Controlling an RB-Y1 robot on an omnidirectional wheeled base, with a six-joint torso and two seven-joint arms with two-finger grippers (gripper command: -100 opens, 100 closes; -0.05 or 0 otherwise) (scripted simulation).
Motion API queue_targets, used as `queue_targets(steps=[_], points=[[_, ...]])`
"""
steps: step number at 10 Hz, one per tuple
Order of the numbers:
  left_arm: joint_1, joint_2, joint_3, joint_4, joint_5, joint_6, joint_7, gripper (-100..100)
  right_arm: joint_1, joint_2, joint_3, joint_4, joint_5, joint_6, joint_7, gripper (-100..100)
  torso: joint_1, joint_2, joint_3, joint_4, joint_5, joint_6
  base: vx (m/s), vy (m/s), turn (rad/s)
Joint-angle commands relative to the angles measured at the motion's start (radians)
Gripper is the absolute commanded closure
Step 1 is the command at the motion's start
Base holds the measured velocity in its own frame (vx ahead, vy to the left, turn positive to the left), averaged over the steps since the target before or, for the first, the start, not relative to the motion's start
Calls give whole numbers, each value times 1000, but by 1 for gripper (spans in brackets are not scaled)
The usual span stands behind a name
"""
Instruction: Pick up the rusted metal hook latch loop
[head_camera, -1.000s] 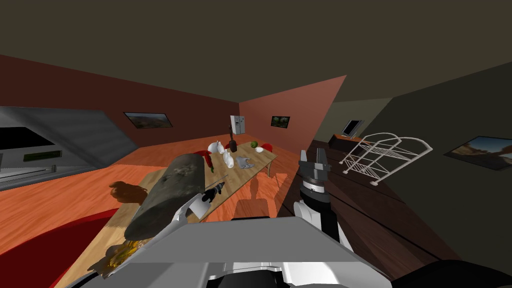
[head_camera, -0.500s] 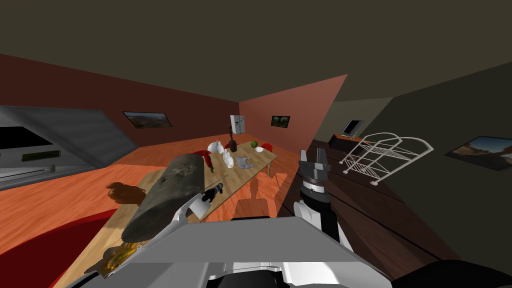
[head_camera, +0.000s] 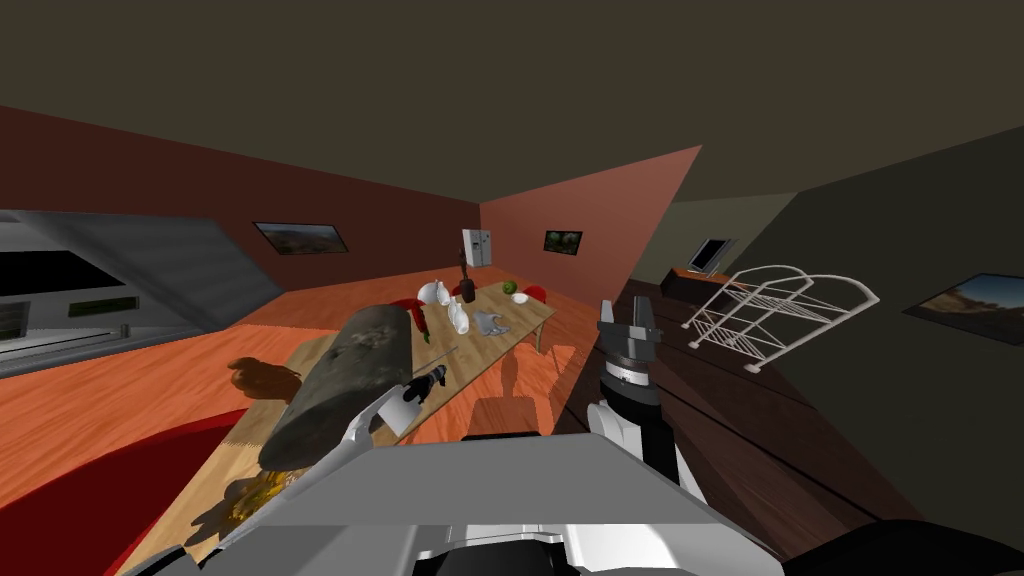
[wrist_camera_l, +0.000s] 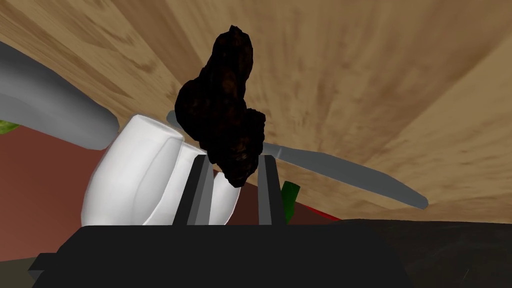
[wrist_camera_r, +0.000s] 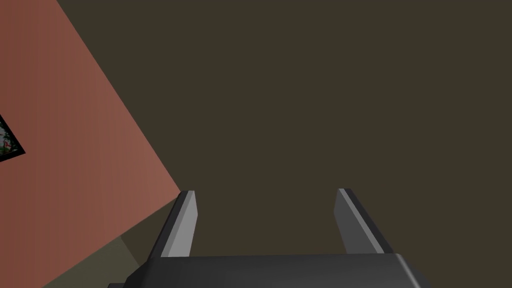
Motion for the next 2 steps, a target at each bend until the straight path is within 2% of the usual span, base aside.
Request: queue_targets(steps=[1, 2], points=[[0, 0, 0, 0, 0, 0, 0, 100, 0, 0, 0, 0, 0, 0, 0, 0, 0, 0, 0, 0, 0, 0, -23, -4, 4], [0, 1, -1, -2, 1, 3, 0, 0, 0, 0, 0, 0, 0, 0, 0, 0, 0, -2, -1, 0, 0, 0, -5, -1, 1]])
